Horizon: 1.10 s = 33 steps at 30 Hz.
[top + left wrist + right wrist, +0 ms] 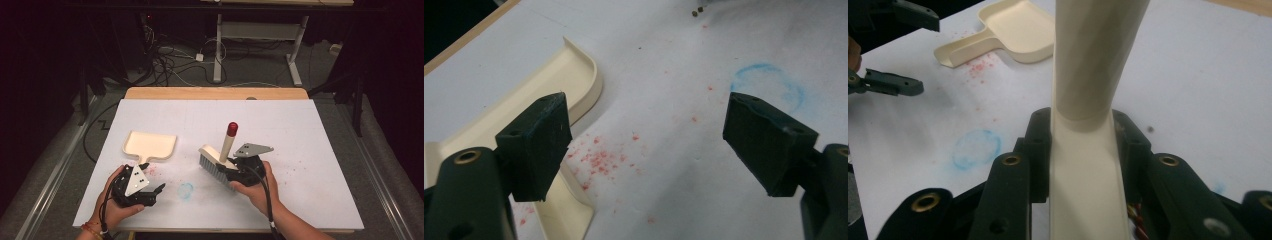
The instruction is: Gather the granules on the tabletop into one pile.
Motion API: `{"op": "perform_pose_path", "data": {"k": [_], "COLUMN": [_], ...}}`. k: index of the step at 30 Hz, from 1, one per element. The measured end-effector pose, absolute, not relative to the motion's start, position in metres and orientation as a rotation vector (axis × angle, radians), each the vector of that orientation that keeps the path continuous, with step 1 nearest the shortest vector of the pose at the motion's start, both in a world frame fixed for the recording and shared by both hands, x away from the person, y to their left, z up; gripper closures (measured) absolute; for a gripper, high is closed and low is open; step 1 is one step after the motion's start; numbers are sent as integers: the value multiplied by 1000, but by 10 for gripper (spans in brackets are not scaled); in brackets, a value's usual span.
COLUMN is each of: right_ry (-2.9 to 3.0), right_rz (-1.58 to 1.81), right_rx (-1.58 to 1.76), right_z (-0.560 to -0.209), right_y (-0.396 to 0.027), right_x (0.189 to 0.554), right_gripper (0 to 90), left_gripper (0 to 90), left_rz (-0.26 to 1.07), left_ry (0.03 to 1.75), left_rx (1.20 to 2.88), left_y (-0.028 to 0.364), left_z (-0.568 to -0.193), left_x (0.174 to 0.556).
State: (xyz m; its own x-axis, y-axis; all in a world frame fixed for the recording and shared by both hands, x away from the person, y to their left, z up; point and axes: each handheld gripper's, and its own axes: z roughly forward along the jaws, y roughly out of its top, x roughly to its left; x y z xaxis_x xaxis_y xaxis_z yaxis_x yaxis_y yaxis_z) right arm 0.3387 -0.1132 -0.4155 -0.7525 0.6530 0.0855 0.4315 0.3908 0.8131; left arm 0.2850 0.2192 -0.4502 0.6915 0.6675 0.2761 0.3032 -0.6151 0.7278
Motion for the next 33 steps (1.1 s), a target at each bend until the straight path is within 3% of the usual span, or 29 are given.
{"op": "perform_pose_path", "data": {"k": [9, 21, 33], "right_ry": [2345, 2278, 2289], "right_rz": [1235, 1210, 1279], "right_rx": [990, 1137, 1063], "right_z": [-428, -428, -410], "right_y": [-83, -118, -133], "right_x": [347, 346, 337], "right_gripper": [671, 671, 671], "left_gripper": [187, 187, 187], "left_rz": [702, 694, 687], "left_ry": [737, 722, 714], "left_rx": [2239, 2257, 2261], "left_y": [219, 216, 216], "left_z": [-451, -452, -452], "left_x": [285, 285, 285]}}
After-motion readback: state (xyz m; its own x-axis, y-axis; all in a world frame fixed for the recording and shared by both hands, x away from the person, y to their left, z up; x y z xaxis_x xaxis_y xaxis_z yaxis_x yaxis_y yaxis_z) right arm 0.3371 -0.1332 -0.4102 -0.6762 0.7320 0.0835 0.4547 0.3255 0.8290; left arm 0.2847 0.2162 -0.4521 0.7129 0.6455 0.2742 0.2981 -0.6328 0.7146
